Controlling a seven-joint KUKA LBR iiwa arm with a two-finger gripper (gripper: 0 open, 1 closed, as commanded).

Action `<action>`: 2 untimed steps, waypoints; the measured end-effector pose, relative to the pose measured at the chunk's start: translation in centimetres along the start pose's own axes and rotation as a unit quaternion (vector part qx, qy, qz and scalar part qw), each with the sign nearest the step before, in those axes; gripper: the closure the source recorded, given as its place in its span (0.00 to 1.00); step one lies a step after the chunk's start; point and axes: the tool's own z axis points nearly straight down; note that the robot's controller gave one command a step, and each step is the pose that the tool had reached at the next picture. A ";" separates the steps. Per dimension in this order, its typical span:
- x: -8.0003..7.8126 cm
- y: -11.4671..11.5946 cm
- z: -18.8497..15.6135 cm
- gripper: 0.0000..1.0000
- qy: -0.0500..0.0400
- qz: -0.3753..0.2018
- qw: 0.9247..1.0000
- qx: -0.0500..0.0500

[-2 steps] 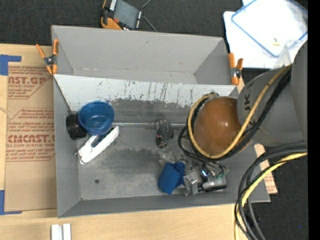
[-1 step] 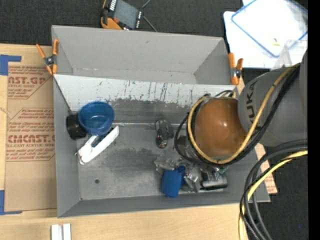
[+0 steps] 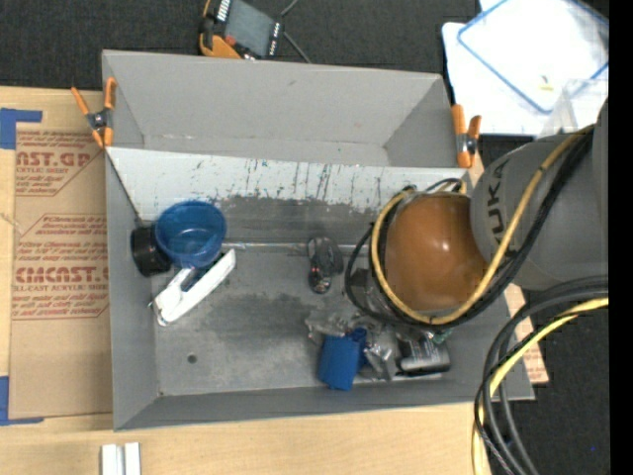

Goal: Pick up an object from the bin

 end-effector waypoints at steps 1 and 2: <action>0.0 0.0 -0.6 1.00 0.001 0.000 1.000 -0.001; 0.2 0.3 -2.5 1.00 0.005 0.000 1.000 -0.006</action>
Offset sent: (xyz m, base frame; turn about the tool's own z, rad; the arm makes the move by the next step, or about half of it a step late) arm -0.0004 0.0001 0.0675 -0.0002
